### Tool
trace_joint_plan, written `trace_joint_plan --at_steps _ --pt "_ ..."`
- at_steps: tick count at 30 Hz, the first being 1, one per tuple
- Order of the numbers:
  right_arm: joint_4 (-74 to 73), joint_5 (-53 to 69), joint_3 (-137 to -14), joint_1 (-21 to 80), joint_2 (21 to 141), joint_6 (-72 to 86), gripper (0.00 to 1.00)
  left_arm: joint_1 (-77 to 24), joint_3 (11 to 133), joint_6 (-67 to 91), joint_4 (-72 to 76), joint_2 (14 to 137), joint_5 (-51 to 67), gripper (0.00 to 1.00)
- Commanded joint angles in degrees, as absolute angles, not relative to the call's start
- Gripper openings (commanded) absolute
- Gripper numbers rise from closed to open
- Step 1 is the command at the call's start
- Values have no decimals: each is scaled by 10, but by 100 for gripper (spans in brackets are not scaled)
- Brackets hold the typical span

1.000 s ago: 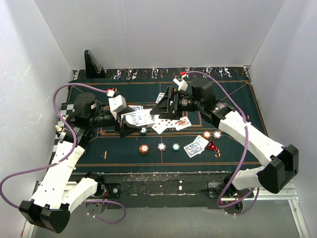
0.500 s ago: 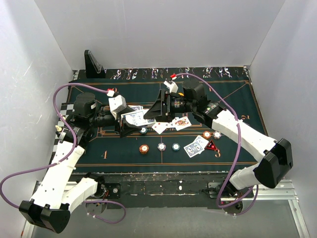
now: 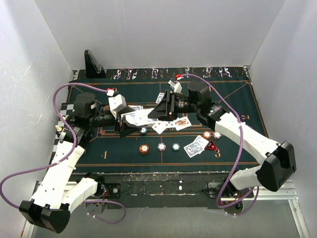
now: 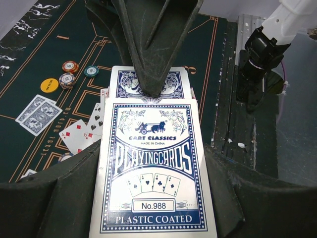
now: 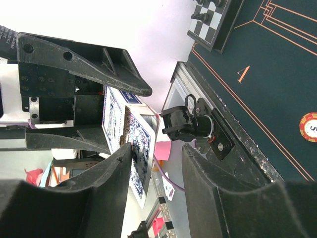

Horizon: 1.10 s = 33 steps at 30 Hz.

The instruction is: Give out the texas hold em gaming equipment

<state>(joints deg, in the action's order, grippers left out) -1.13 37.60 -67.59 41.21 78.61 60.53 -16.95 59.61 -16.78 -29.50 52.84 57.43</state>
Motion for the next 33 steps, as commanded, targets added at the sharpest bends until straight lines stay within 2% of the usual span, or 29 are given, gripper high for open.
trace_joint_plan --at_steps 1,11,15,18,19,23,24,29,33 --pt "21 386 -662 398 759 615 49 -166 602 -162 -272 520 586 11" --pt "3 391 -655 367 728 616 44 -166 599 -159 -268 519 588 11" --pt "1 393 -653 357 715 616 36 -166 599 -157 -264 519 588 11" --pt "1 399 -650 352 708 624 25 -166 595 -156 -260 519 587 11" --pt "1 401 -650 352 709 625 27 -166 594 -156 -258 519 587 11" --pt "1 417 -666 356 728 623 70 -166 593 -152 -254 521 589 11" --pt "-21 419 -676 360 734 617 77 -166 593 -151 -252 522 590 11" --pt "-62 410 -722 388 771 590 84 -166 596 -149 -249 523 588 11" --pt "-41 411 -715 394 782 609 77 -166 599 -148 -248 524 588 11"
